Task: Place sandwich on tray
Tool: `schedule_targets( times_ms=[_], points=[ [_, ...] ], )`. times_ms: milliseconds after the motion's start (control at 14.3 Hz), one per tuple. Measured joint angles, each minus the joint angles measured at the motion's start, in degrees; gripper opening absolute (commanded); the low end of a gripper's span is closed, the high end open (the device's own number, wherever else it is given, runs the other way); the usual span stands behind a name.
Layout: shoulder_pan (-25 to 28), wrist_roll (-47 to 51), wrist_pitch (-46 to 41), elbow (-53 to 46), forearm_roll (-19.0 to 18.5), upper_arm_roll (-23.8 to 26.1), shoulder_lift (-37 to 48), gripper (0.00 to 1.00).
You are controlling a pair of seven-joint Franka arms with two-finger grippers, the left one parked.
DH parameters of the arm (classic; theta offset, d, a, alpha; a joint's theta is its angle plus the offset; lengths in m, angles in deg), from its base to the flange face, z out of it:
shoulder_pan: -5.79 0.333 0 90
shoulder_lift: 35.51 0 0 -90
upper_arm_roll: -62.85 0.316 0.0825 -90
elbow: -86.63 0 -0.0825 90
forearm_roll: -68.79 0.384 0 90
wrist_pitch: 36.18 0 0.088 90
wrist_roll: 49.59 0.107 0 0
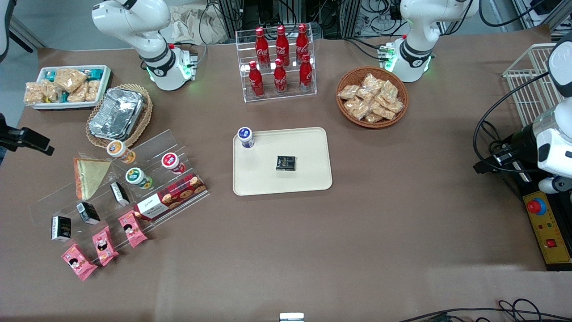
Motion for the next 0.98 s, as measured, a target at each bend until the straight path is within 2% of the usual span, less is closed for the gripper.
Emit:
schedule_targets(
  times_ms=[280,770,980],
  points=[
    [-0.17,-0.56,3.58,4.21,0.0,-3.89,-0.49,0.99],
    [-0.09,-0.55,24.91,21.93,0.0,-3.95,-1.45,0.99],
    [-0.1,-0.35,31.33,27.39,0.03,-3.96,-1.44,0.99]
  ],
)
